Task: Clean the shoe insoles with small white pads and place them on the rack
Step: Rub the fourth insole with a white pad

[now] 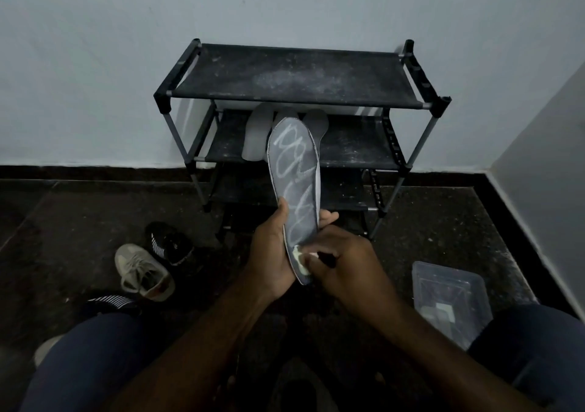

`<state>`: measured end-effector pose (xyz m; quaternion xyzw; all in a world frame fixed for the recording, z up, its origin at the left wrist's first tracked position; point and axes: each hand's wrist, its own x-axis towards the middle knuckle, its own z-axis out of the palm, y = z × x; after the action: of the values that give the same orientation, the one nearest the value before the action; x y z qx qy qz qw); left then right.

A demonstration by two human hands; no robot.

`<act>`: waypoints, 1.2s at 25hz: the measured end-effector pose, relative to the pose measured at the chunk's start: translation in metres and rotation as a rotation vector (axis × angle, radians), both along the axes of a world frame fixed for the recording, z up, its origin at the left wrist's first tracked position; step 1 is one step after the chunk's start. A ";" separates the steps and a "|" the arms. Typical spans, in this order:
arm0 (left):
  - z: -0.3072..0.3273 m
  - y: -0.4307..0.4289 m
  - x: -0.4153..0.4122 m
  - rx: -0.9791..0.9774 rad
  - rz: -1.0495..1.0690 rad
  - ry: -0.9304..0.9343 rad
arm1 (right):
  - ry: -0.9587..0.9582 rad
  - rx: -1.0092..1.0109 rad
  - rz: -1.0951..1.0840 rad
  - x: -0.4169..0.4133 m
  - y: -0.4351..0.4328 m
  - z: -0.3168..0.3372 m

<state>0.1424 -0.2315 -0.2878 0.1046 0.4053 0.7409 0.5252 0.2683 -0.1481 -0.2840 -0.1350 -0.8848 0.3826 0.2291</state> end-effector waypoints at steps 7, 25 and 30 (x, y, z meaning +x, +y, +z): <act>0.000 -0.001 -0.004 0.001 0.012 -0.004 | -0.007 -0.009 -0.025 0.001 0.007 -0.004; 0.010 -0.002 0.002 -0.028 0.002 -0.073 | -0.005 0.005 -0.029 0.003 0.008 0.002; 0.011 -0.001 0.003 -0.030 0.019 -0.021 | -0.002 -0.056 0.090 0.005 -0.007 0.008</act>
<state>0.1457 -0.2320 -0.2765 0.0853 0.4117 0.7407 0.5240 0.2736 -0.1548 -0.2760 -0.1015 -0.8792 0.4169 0.2071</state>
